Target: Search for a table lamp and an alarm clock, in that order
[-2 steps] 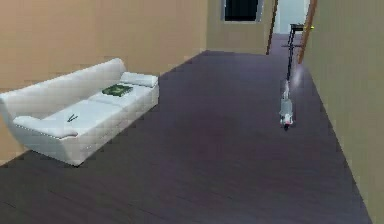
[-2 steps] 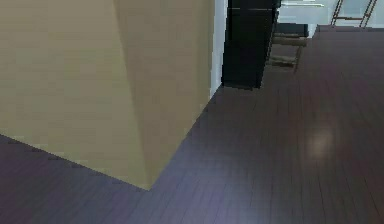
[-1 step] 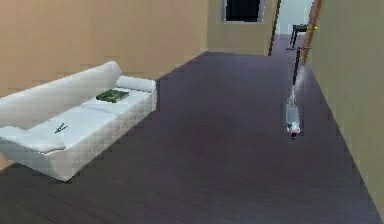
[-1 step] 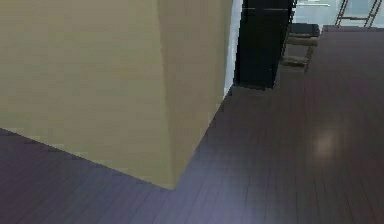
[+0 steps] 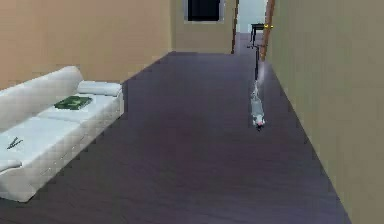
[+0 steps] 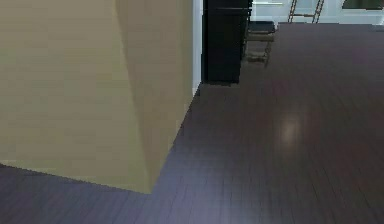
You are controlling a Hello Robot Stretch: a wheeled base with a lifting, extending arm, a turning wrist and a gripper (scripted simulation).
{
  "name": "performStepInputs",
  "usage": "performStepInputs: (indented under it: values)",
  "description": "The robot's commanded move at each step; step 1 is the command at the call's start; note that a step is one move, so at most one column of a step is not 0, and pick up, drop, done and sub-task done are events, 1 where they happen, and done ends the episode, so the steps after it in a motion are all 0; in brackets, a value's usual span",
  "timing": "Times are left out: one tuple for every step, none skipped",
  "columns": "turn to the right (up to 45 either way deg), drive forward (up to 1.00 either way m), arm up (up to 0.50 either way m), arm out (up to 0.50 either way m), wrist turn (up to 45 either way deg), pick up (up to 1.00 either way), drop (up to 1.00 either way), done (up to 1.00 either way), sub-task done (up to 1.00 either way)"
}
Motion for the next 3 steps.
performStepInputs:
  values:
    - [0.0, 1.00, 0.00, 0.00, 0.0, 0.00, 0.00, 0.00, 0.00]
    - [3.0, 0.00, 0.00, 0.00, 0.0, 0.00, 0.00, 0.00, 0.00]
    - [0.0, 1.00, 0.00, 0.00, 0.0, 0.00, 0.00, 0.00, 0.00]
